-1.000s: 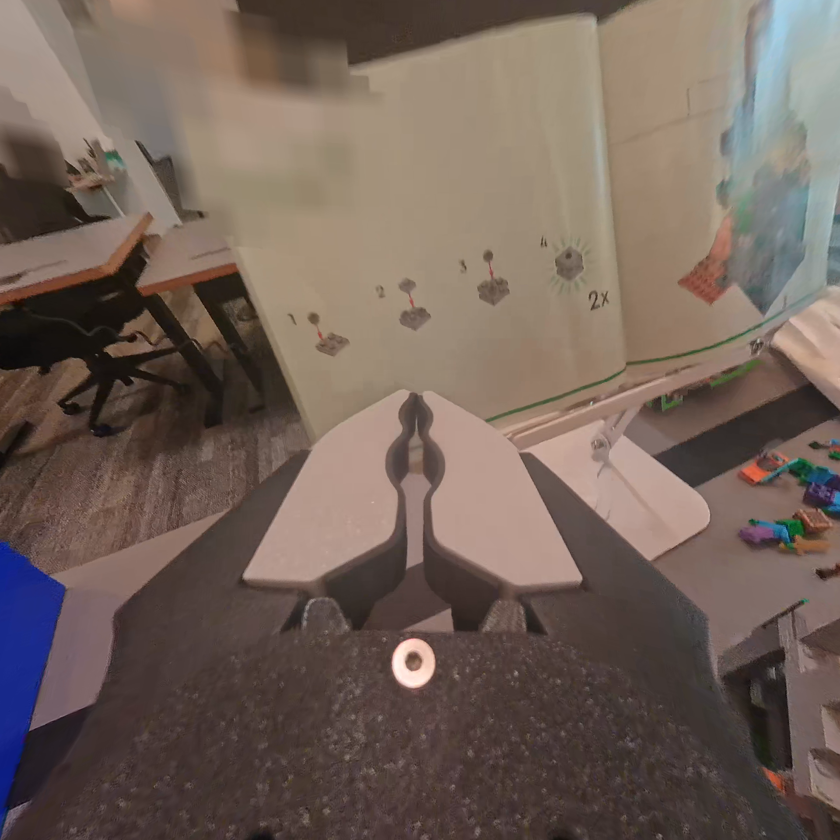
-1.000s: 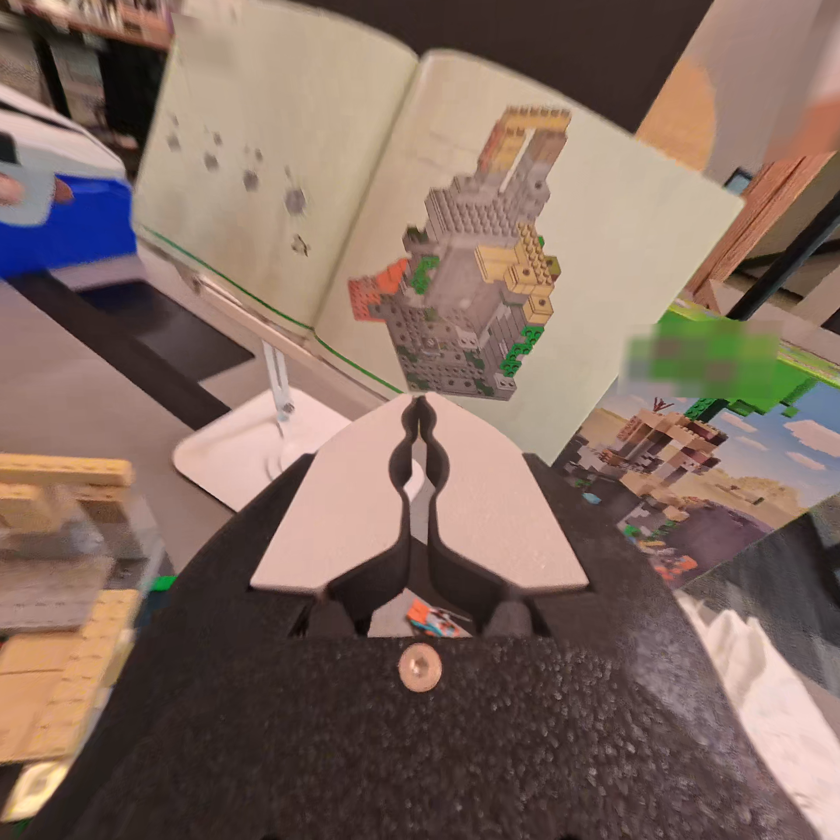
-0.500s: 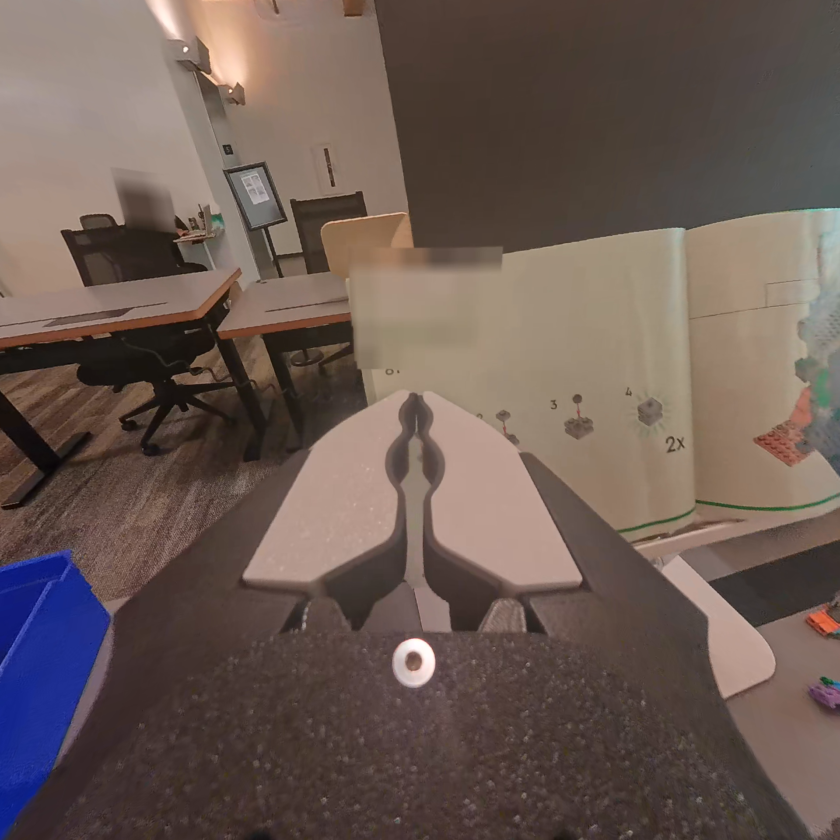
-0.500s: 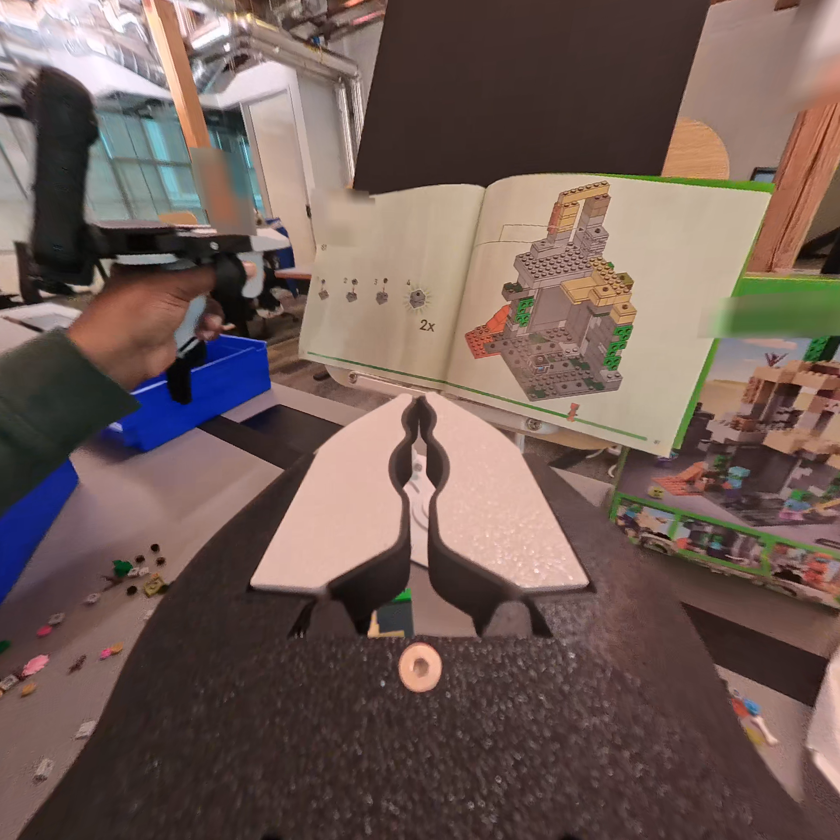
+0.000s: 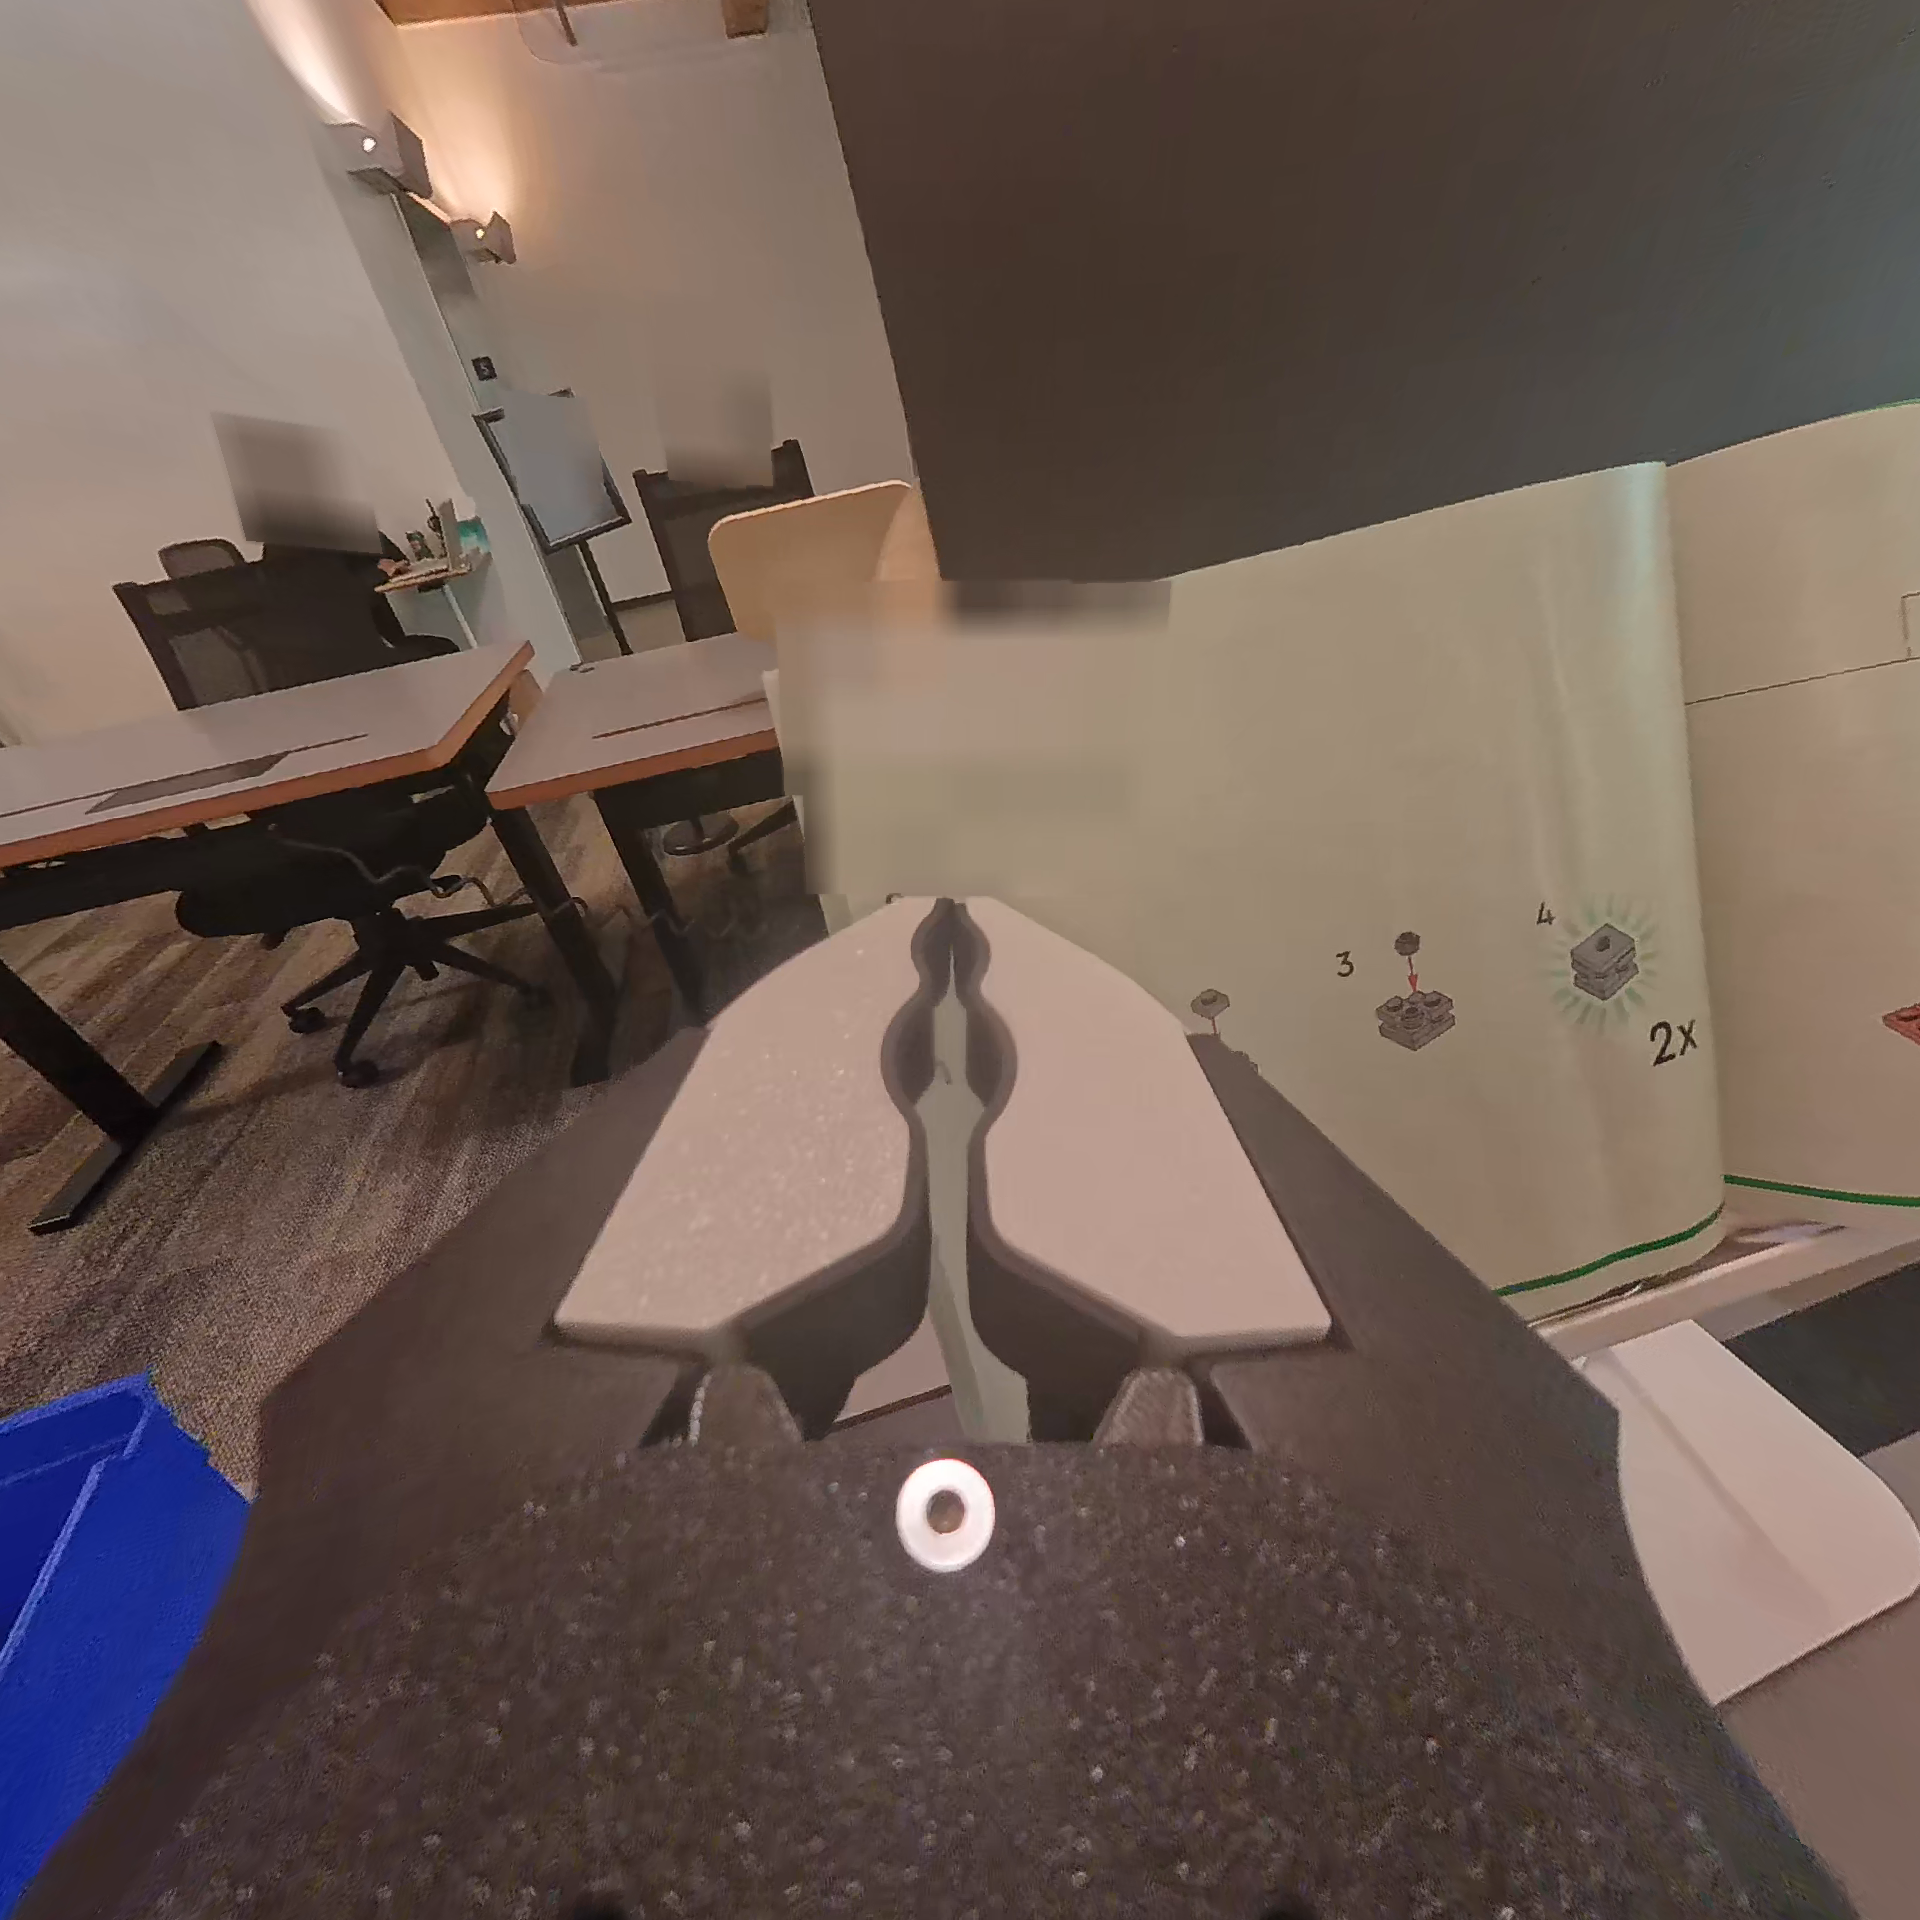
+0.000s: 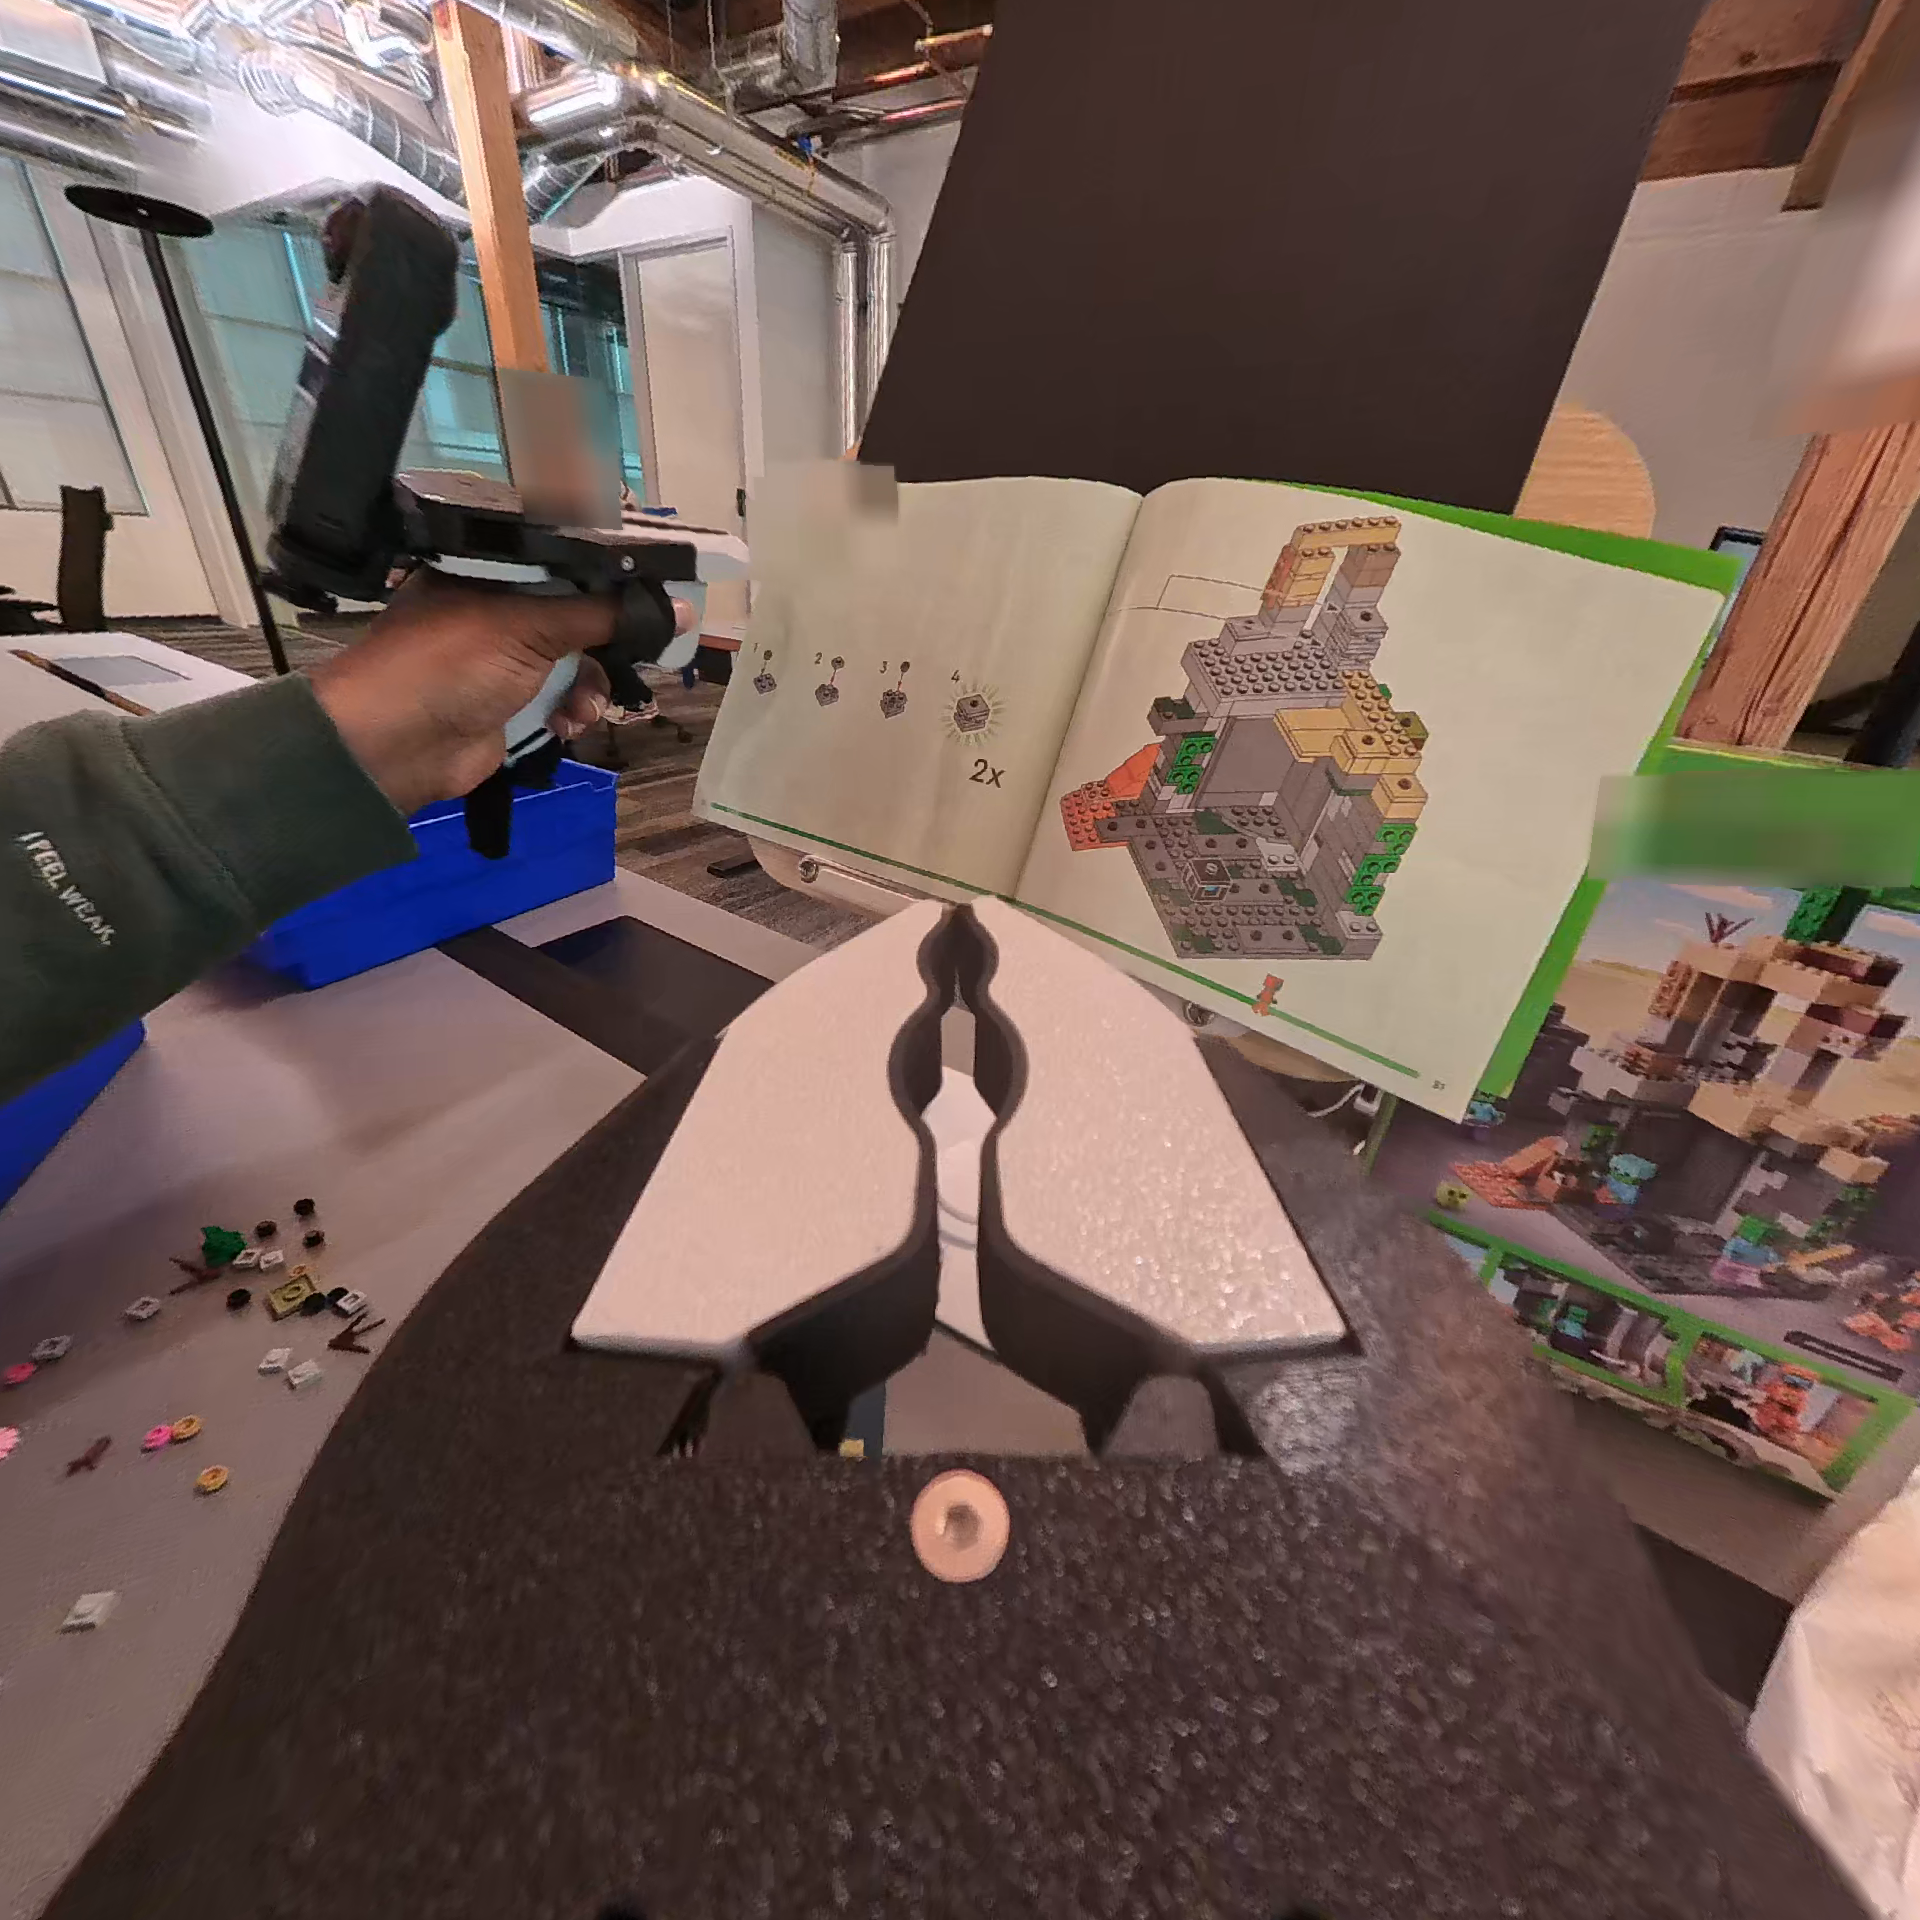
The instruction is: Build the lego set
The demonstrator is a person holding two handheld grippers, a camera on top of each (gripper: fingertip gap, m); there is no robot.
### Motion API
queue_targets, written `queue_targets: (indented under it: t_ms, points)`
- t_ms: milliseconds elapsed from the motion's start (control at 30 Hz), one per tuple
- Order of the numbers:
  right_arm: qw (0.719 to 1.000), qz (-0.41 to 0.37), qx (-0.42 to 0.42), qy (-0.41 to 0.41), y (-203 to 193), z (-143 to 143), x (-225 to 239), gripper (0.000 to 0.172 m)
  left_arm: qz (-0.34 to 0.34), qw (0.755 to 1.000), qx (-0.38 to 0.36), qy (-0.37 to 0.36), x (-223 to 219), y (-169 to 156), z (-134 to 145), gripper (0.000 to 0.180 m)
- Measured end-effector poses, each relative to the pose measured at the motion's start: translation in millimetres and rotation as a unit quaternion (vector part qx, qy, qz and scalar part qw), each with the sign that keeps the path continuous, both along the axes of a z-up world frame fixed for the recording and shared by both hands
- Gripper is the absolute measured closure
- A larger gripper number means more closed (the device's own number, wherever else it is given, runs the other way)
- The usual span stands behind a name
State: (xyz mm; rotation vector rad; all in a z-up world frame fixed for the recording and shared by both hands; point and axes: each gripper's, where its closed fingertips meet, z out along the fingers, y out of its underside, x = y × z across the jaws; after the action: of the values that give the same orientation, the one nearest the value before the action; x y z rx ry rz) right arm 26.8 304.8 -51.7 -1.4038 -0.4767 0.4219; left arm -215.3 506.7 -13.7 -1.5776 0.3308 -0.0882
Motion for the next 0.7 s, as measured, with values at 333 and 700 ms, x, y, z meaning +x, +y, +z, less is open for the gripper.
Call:
queue_targets:
  t_ms: [333, 700]
  points:
    - [1.000, -0.012, 0.001, -0.017, 3.8, -7.9, 3.1, 0.167, 0.002, 1.000, 0.008, 0.007, -1.6, 2.8, 6.5, 0.180]
    - [1.000, -0.013, 0.005, -0.017, 4.1, -7.2, 5.5, 0.172, -0.007, 1.000, 0.003, 0.009, 0.9, 0.8, 2.8, 0.180]
